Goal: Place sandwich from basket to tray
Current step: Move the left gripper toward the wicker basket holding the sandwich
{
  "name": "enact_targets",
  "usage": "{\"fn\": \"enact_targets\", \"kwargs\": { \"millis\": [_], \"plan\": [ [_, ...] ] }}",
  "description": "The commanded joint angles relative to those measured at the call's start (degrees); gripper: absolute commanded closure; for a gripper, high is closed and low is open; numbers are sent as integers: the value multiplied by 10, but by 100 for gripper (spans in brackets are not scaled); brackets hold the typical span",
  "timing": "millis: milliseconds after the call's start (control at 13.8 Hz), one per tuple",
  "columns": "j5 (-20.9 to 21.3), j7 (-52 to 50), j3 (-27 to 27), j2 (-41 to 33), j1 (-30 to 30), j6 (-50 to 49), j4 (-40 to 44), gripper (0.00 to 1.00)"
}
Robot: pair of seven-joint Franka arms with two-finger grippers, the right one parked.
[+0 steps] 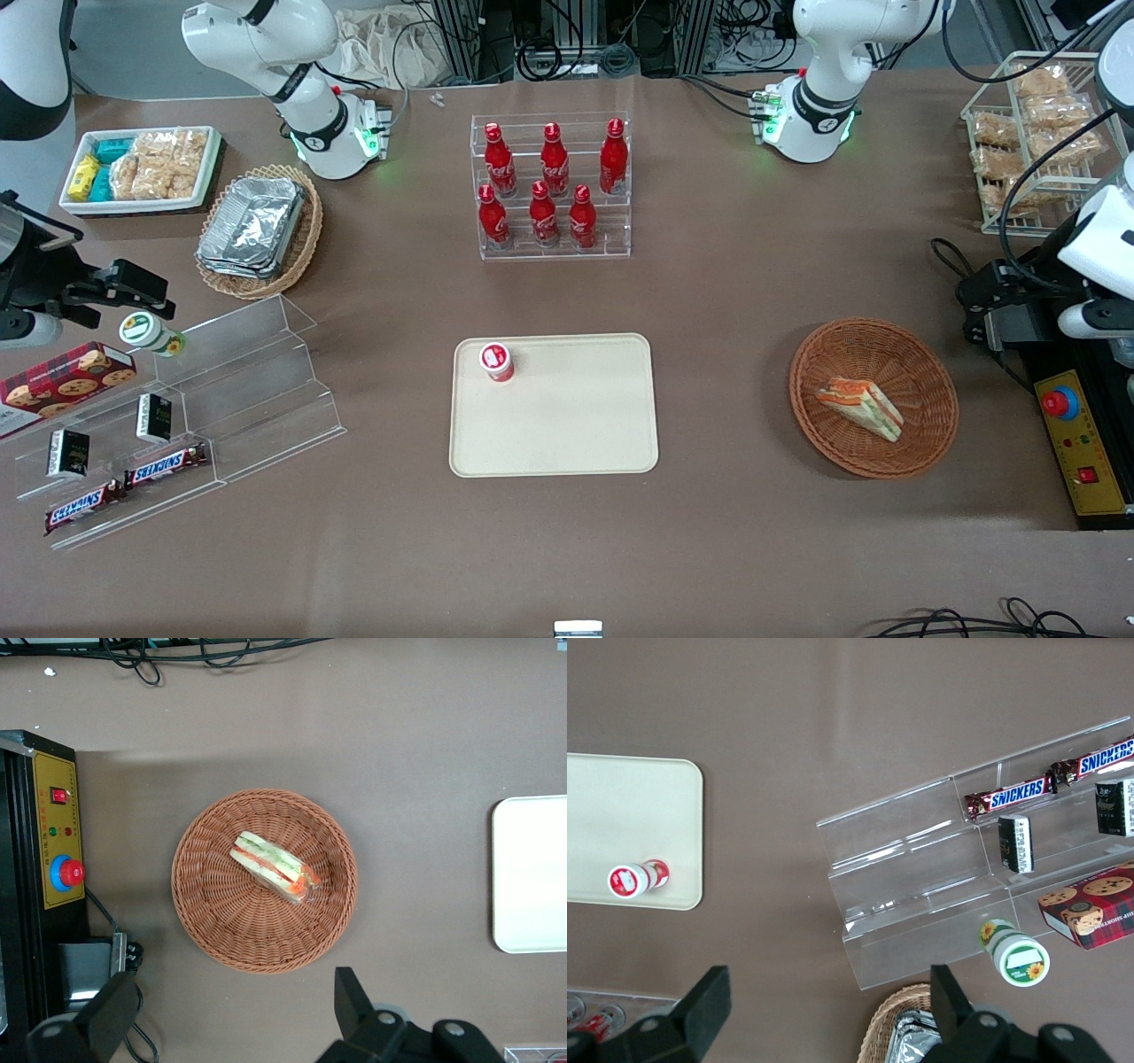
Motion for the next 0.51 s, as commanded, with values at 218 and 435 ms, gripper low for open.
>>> {"fn": "enact_targets", "kwargs": {
  "millis": [218, 435],
  "plan": [
    [-3, -2, 11, 1, -9, -24, 14, 0],
    [-2, 1, 11, 1, -7, -44, -6, 0]
  ]
}}
